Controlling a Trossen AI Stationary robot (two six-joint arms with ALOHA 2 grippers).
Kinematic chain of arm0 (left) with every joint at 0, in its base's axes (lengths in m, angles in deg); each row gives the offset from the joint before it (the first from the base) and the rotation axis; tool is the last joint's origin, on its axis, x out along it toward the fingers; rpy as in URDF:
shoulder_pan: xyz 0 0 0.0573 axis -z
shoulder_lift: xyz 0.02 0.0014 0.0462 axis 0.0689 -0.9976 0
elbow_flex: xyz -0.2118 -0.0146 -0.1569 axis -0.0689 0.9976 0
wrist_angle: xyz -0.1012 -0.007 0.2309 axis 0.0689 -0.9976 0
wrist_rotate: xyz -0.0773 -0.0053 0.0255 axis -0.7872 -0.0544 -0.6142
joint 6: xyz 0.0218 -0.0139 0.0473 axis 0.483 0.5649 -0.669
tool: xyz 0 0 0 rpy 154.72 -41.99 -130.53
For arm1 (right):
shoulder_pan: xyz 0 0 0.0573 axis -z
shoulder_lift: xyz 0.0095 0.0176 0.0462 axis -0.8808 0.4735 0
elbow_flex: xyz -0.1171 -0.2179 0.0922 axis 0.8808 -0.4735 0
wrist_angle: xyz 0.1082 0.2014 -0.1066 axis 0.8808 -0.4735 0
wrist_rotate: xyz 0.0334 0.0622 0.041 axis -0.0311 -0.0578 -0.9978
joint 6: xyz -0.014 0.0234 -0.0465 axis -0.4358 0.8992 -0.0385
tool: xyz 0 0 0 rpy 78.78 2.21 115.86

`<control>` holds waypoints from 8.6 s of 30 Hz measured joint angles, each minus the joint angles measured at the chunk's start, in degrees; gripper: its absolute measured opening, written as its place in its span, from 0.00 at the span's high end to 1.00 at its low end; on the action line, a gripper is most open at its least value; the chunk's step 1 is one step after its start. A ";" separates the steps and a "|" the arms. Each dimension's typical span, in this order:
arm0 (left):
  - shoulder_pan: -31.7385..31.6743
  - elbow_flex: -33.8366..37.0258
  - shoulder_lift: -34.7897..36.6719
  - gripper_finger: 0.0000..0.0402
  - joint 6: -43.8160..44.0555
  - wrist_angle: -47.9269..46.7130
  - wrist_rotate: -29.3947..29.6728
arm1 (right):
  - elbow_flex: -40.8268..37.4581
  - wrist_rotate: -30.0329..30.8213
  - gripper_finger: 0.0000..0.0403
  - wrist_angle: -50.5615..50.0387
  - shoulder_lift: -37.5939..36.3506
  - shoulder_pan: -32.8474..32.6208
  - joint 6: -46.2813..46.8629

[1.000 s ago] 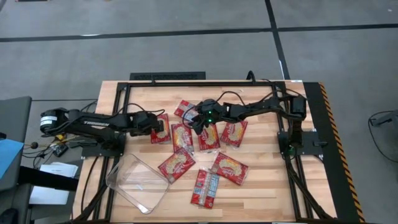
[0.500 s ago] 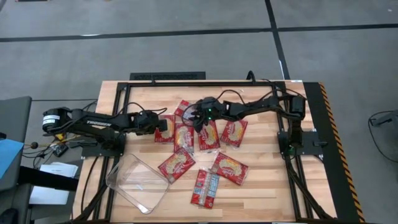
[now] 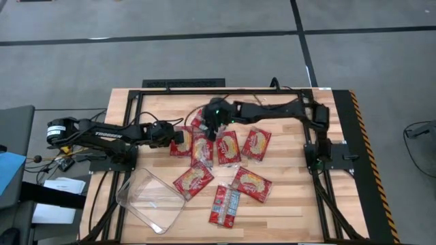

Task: Sort popcorn bags into baskets
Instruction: Put the red popcorn bag into the transparent bin

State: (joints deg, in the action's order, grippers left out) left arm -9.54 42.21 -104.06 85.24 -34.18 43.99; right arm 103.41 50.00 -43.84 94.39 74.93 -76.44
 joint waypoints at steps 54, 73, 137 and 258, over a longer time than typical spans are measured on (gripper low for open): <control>0.02 0.56 0.09 0.34 -1.77 1.97 -2.22 | 9.25 -2.20 0.98 -8.65 14.11 -4.83 4.67; 0.13 8.37 0.13 0.34 2.14 15.66 -3.57 | 9.54 -2.63 0.94 -2.21 18.24 -4.90 5.40; 39.94 -39.01 -0.28 0.92 -77.86 -56.59 -30.17 | 10.12 -0.45 0.91 -24.73 -18.69 3.38 -5.95; -10.62 -24.24 -32.98 0.65 -12.84 21.24 -13.91 | -23.64 -2.33 0.81 7.86 -2.93 13.39 21.40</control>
State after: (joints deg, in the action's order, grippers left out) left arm -20.16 17.97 -137.04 72.40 -12.94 30.08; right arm 79.76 47.66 -35.98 91.46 88.33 -55.04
